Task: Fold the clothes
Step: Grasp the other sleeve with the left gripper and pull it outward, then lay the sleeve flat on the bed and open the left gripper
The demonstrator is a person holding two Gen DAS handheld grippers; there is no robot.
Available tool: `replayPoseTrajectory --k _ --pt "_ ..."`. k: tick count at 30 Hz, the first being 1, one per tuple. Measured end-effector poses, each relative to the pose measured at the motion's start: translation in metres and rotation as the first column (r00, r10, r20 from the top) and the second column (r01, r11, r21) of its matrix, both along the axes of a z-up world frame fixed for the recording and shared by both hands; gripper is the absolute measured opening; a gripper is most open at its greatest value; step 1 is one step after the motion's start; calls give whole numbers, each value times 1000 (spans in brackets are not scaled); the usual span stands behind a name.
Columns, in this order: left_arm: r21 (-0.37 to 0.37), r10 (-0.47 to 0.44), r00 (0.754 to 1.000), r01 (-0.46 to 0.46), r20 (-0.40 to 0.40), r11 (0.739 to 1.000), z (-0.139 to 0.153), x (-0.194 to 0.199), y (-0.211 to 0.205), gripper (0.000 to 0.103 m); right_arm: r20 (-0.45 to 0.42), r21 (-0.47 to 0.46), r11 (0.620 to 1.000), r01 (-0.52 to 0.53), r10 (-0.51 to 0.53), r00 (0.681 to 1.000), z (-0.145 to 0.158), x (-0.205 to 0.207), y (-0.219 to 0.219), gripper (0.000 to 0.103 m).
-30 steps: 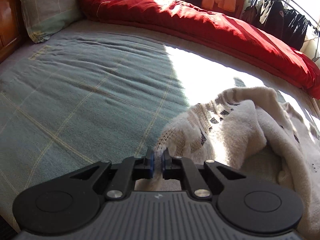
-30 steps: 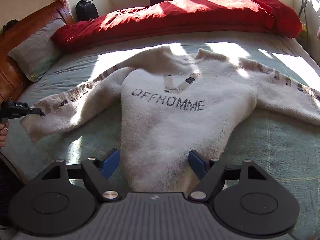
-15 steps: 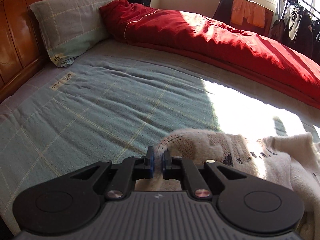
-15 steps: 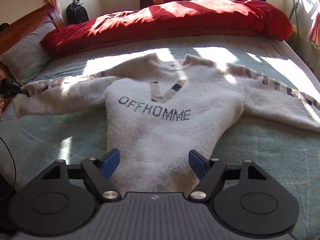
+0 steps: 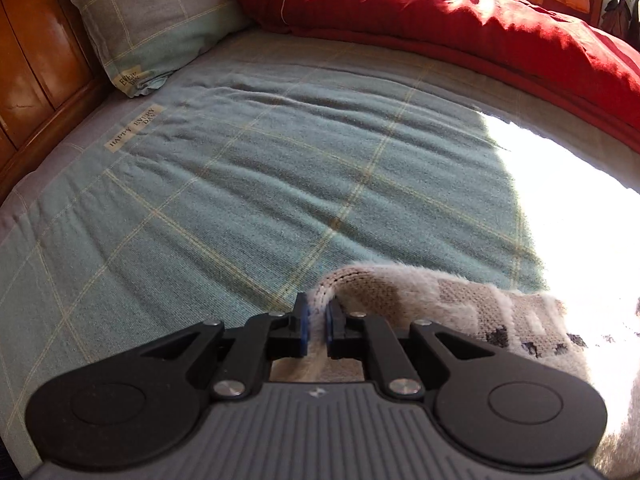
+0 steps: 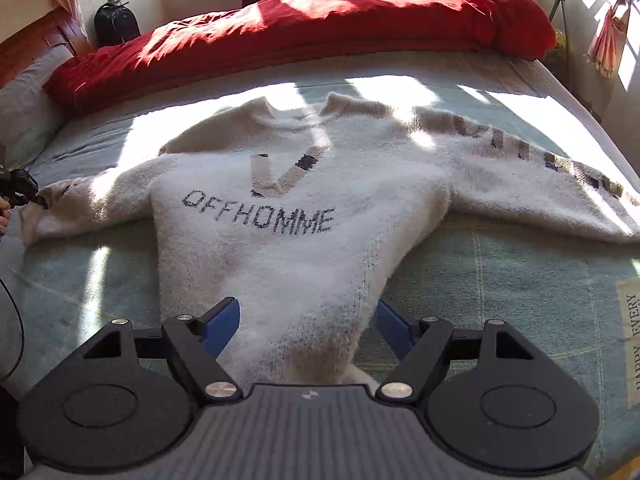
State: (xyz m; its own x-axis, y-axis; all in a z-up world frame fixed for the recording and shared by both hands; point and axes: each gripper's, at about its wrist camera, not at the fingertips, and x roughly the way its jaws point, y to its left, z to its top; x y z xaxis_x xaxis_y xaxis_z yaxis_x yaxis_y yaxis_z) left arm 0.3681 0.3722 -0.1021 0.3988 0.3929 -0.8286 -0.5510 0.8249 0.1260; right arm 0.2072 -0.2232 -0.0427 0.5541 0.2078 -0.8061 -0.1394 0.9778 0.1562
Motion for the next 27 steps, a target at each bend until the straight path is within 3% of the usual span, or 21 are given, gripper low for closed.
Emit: replayPoseTrajectory --k 7,9,13,17,19,21,22,25,27 --pt "23 -42 999 43 -30 999 -15 -2 -4 16 -8 -3 1000 -12 12 1000 -4 5 5 79" --pt "32 -56 998 57 -32 998 -14 -5 -3 23 -7 -5 1000 -15 15 1000 -3 4 7 79" --pt "34 -46 999 46 -2 998 3 -16 3 31 8 5 1000 -22 22 1000 3 1 9 79" --pt "67 -117 991 112 67 991 33 -26 -10 44 16 12 1000 -29 29 999 6 -1 11 79" --pt "48 -179 979 174 101 984 44 -25 -26 49 18 9 1000 -29 29 999 6 -1 14 79" --pt "27 -239 962 238 135 971 54 -24 -43 54 20 14 999 -33 33 999 6 0 17 79" --pt "-20 -279 948 285 151 958 54 -22 -54 57 22 17 999 -37 37 999 6 0 18 79" --pt "-171 -381 905 413 188 895 39 -11 -90 62 17 11 999 -52 51 999 4 2 24 79" --pt "-211 -409 895 441 180 872 27 0 -108 62 11 1 998 -56 56 998 1 3 27 80"
